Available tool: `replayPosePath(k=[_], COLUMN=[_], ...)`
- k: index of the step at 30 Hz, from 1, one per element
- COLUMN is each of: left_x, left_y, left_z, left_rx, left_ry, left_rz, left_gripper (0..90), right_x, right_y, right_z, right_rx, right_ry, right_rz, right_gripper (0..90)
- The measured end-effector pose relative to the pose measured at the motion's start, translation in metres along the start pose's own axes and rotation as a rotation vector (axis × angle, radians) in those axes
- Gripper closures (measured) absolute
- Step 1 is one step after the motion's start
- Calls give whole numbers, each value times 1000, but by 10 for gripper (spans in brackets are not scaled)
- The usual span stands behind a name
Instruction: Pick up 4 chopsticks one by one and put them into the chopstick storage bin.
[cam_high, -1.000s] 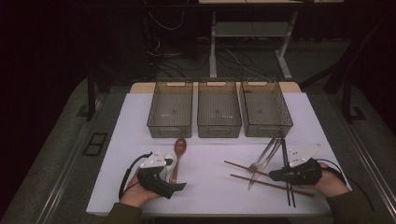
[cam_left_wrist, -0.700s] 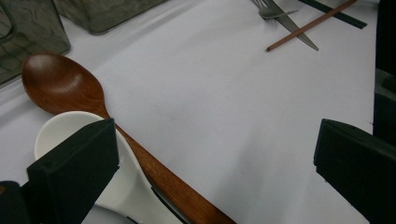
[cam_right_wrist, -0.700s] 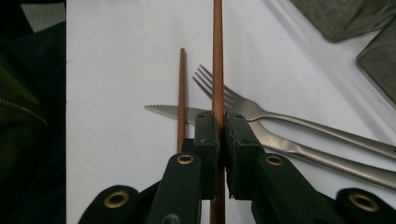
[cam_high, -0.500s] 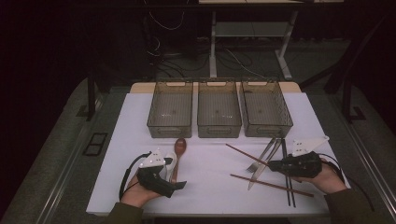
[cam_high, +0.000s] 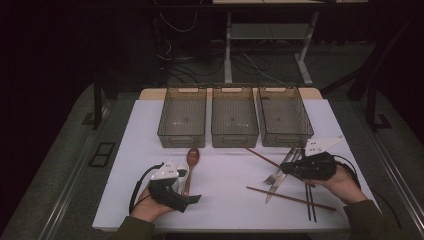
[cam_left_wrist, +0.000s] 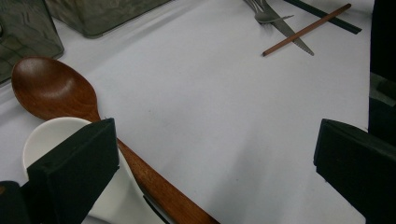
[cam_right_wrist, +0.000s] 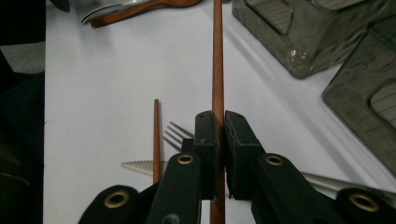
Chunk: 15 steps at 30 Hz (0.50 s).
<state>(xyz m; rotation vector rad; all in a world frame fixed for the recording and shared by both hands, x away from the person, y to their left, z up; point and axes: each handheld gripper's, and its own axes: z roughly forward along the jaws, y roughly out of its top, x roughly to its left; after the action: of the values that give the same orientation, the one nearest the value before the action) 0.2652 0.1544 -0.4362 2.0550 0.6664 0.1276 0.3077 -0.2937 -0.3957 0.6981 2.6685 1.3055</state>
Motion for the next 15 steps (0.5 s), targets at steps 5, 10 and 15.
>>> replayPosePath(k=[5, 10, 15], left_x=[0, 0, 0], left_y=[0, 0, -2], left_z=[0, -1, -2], left_rx=[-7, -10, -10], left_ry=[0, 0, 2], left_rz=[-4, -4, -7], left_gripper=[0, 0, 0], right_x=[-4, -8, -10], right_y=[8, 17, 23], right_z=[4, 10, 15], right_rx=[-12, -16, -20], right_ry=[0, -5, -11], right_rz=[7, 10, 15], right_gripper=[840, 839, 839])
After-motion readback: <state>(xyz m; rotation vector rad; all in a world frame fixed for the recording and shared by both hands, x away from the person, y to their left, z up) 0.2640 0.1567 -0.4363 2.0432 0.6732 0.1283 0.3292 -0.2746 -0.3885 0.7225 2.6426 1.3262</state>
